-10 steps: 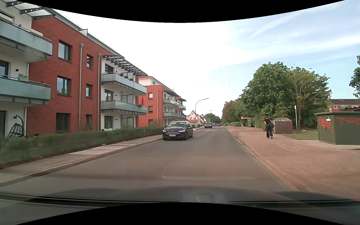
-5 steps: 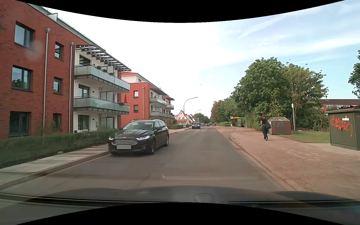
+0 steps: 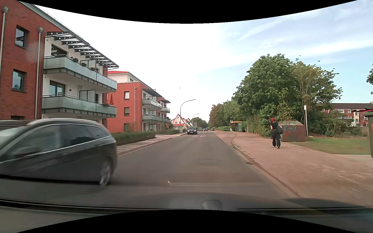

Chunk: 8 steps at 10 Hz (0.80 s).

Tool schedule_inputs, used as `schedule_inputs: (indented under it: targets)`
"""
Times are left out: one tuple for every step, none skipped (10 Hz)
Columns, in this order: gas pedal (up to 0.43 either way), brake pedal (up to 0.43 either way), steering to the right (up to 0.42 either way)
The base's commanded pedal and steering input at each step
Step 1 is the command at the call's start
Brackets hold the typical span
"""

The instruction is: Follow the waypoints while adhering to traffic rules and regulations

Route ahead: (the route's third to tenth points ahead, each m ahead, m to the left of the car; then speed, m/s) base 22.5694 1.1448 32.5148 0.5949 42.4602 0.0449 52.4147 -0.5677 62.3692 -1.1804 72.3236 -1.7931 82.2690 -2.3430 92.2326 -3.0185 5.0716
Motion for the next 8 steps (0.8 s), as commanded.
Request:
schedule_inputs:
  targets:
    - [0.138,0.000,0.066]
    - [0.138,0.000,0.056]
    - [0.150,0.000,0.046]
    - [0.157,0.000,0.040]
    - [0.157,0.000,0.032]
    - [0.157,0.000,0.026]
    - [0.157,0.000,0.021]
    - [0.157,0.000,0.021]
